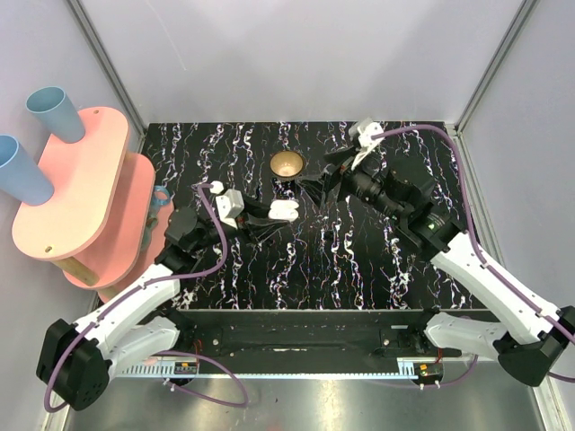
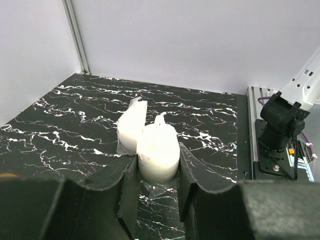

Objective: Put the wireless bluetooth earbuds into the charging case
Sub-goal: Close the charging case with the earbuds.

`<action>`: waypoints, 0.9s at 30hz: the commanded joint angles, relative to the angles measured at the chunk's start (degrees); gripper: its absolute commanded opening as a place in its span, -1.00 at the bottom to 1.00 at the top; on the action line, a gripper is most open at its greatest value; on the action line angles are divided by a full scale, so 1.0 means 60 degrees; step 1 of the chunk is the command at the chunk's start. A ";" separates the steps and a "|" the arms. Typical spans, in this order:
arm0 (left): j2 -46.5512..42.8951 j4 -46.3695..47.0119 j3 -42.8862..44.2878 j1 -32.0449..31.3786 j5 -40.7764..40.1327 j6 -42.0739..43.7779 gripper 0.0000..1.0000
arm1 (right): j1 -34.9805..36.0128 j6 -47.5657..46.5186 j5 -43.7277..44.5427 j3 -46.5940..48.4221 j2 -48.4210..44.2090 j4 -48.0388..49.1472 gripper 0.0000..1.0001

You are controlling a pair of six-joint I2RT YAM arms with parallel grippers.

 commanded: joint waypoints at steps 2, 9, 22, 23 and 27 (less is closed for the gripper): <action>-0.0244 0.1360 -0.0208 -0.0049 -0.0244 -0.0550 -1.00 | 0.0017 0.2175 -0.0326 0.0983 0.0721 -0.0693 1.00; -0.0185 0.1655 -0.0222 -0.0049 -0.0185 -0.0829 -1.00 | 0.0031 0.3451 0.0401 0.1482 0.1455 -0.1277 1.00; -0.0024 0.1977 -0.0193 -0.0063 -0.0273 -0.0976 -1.00 | 0.0031 0.3524 -0.0240 0.1746 0.2144 -0.1865 1.00; 0.0005 0.1977 -0.0193 -0.0063 -0.0273 -0.0976 -1.00 | 0.0031 0.3510 -0.0284 0.1732 0.2173 -0.1865 1.00; 0.0034 0.1977 -0.0193 -0.0063 -0.0258 -0.0990 -1.00 | 0.0046 0.3437 -0.0444 0.1629 0.2203 -0.1851 1.00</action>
